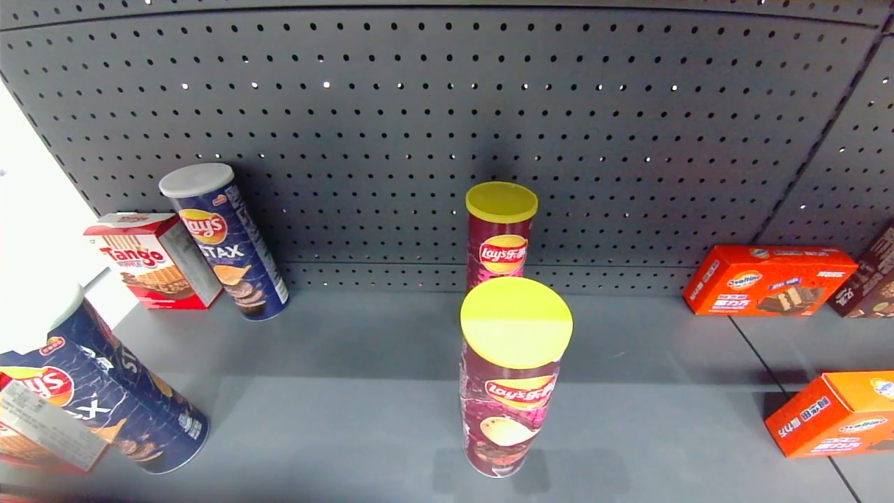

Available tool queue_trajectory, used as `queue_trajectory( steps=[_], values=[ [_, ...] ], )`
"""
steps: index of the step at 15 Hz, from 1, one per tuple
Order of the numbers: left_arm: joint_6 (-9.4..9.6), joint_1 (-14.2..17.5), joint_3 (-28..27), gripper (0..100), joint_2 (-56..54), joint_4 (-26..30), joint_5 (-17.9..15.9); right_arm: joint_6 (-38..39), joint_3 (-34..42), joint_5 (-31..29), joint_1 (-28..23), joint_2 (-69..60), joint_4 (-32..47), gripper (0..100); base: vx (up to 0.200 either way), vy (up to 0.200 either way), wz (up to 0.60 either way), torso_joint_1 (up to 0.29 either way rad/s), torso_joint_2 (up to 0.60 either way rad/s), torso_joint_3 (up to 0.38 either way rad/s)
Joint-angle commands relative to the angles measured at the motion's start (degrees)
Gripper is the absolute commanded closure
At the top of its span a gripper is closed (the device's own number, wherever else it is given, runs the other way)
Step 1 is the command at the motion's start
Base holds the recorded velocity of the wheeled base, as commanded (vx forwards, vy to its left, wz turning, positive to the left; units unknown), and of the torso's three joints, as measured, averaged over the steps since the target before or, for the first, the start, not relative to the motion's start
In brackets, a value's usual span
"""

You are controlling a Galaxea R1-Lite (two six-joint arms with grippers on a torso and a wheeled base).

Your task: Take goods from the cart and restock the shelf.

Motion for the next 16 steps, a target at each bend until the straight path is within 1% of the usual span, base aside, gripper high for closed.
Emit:
queue_trajectory(
  steps=[1,6,8,16],
  values=[
    [-0.01,0.0,0.0,0,0.0,0.0,0.0,0.0,0.0,0.0,0.0,0.0,0.0,0,0.0,0.0,0.0,0.0,0.0,0.0],
    [0.08,0.0,0.0,0,0.0,0.0,-0.1,0.0,0.0,0.0,0.0,0.0,0.0,0,0.0,0.0,0.0,0.0,0.0,0.0],
    [-0.01,0.0,0.0,0,0.0,0.0,0.0,0.1,0.0,0.0,0.0,0.0,0.0,0,-0.2,0.0,0.0,0.005,0.0,0.007],
    [-0.27,0.0,0.0,0,0.0,0.0,0.1,0.1,0.0,0.0,0.0,0.0,0.0,0,0.0,0.0,0.0,0.0,0.0,0.0]
  ],
)
